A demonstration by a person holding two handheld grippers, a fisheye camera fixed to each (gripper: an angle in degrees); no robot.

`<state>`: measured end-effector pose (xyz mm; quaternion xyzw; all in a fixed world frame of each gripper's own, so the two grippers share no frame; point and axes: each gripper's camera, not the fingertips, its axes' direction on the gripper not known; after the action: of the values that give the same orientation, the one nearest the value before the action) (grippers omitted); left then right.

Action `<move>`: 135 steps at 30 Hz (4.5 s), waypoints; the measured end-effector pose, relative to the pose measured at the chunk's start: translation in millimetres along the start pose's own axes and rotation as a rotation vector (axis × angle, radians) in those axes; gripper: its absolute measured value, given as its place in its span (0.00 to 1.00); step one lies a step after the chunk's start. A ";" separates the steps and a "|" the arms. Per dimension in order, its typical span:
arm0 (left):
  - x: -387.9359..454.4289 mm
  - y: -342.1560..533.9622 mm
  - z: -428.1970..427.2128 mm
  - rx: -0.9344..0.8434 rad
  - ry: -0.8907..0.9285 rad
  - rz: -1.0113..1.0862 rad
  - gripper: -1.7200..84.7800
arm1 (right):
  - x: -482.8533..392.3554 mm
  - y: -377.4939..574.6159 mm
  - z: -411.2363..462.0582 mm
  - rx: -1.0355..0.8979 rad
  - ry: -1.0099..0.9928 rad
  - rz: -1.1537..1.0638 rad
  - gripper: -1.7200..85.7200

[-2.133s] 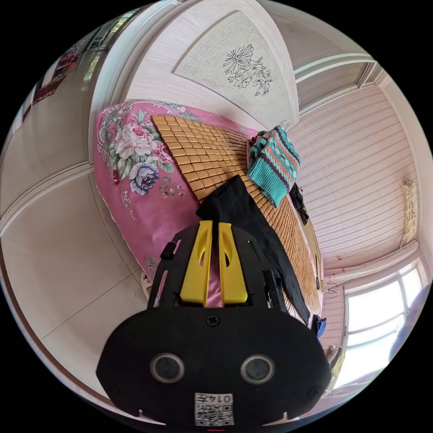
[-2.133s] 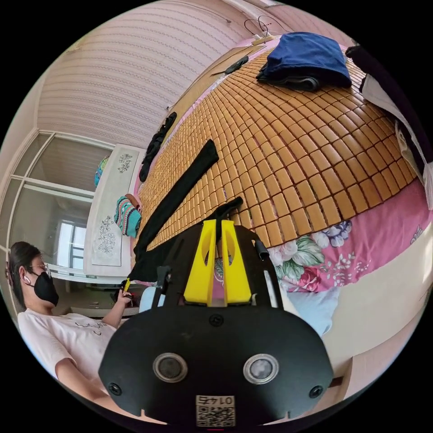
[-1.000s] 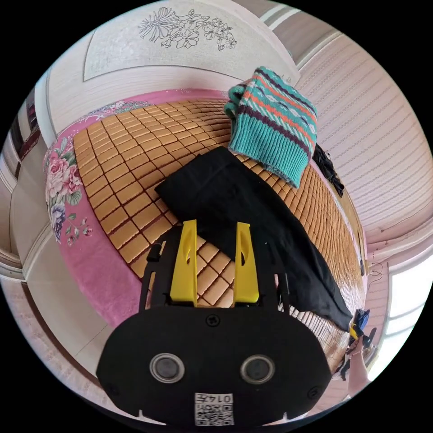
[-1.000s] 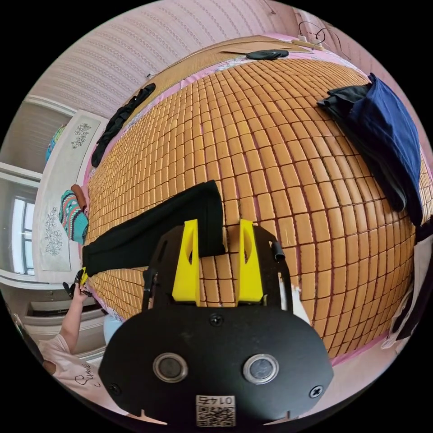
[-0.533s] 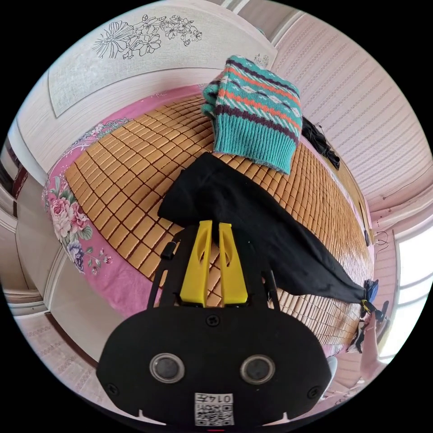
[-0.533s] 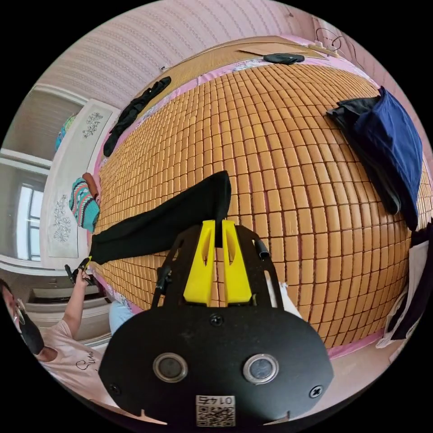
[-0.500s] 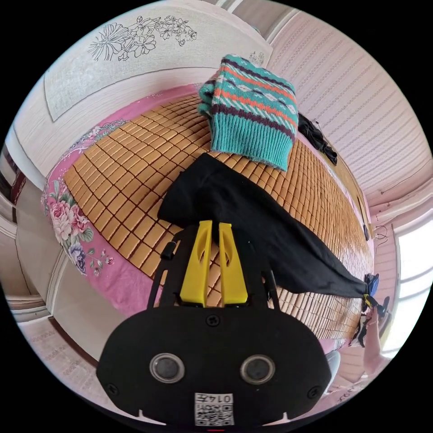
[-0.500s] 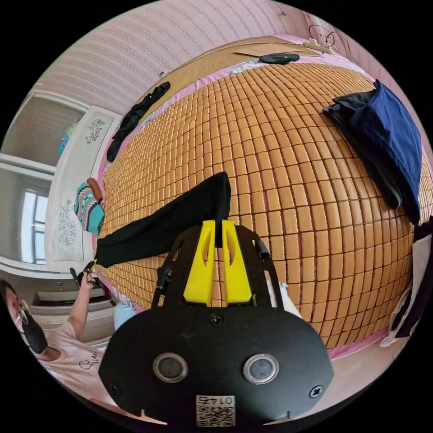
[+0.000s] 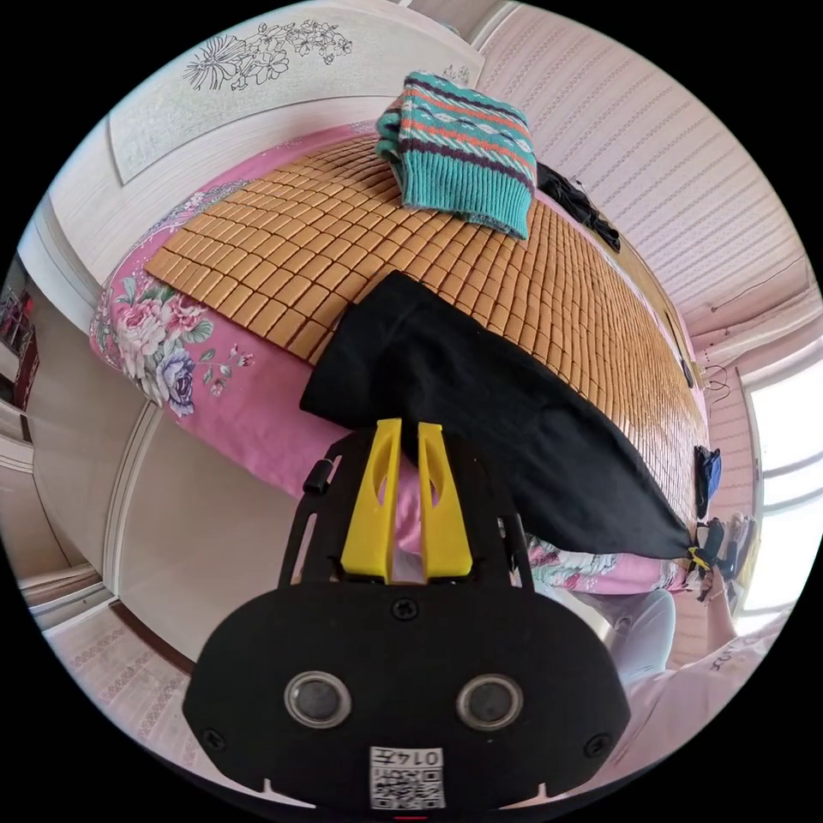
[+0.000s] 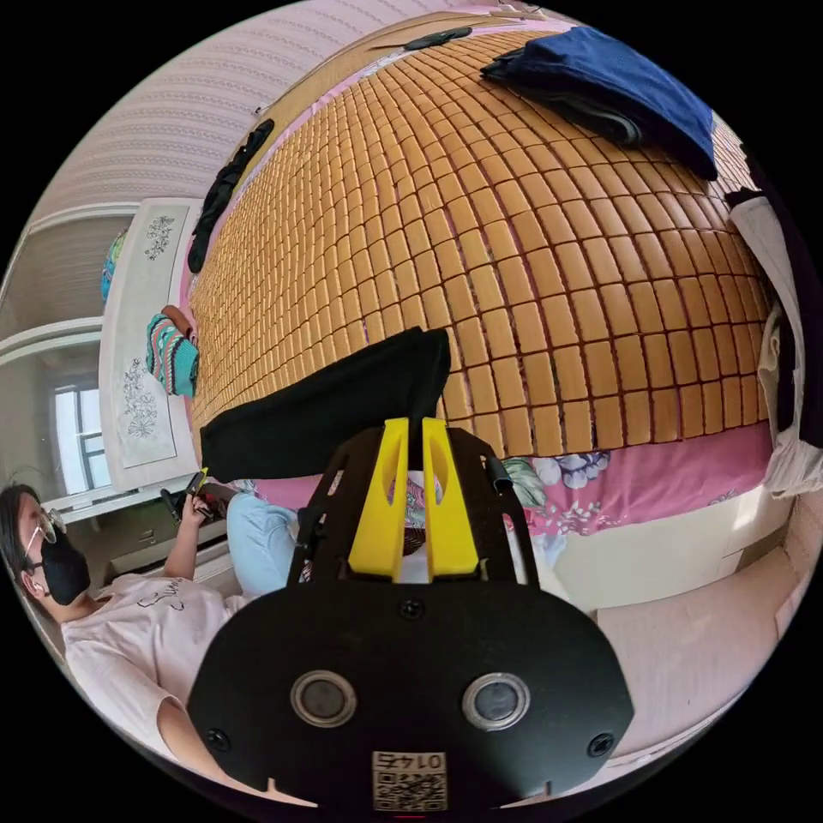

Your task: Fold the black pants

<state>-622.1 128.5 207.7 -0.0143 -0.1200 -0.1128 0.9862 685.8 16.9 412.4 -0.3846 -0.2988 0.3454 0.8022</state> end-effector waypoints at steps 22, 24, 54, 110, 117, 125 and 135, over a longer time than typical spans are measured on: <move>420.4 76.6 3.4 0.098 0.136 1.028 0.11 | 18.1 52.9 34.5 0.282 0.102 -0.083 0.04; 486.9 83.8 30.1 0.119 0.102 1.239 0.12 | 20.1 64.0 31.7 0.316 0.078 -0.110 0.03; 602.2 53.1 46.3 -0.271 0.056 1.281 0.01 | 46.6 76.8 42.9 0.320 0.062 -0.105 0.04; 615.2 53.1 90.3 -0.296 0.089 1.241 0.01 | -3.5 100.1 92.2 0.323 0.137 -0.099 0.11; 606.3 61.7 97.7 -0.257 0.098 1.213 0.01 | -36.6 90.9 129.8 0.239 0.288 -0.143 0.10; 603.8 85.0 112.8 -0.195 0.084 1.211 0.03 | -40.3 90.3 119.7 0.245 0.297 -0.147 0.05; 551.0 117.9 67.9 0.070 0.094 1.018 0.07 | -58.7 91.2 112.2 0.324 0.321 -0.085 0.04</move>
<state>-90.2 126.3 405.7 -0.0326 -0.0570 0.3853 0.9204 538.5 59.5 383.7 -0.2879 -0.1239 0.2892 0.9045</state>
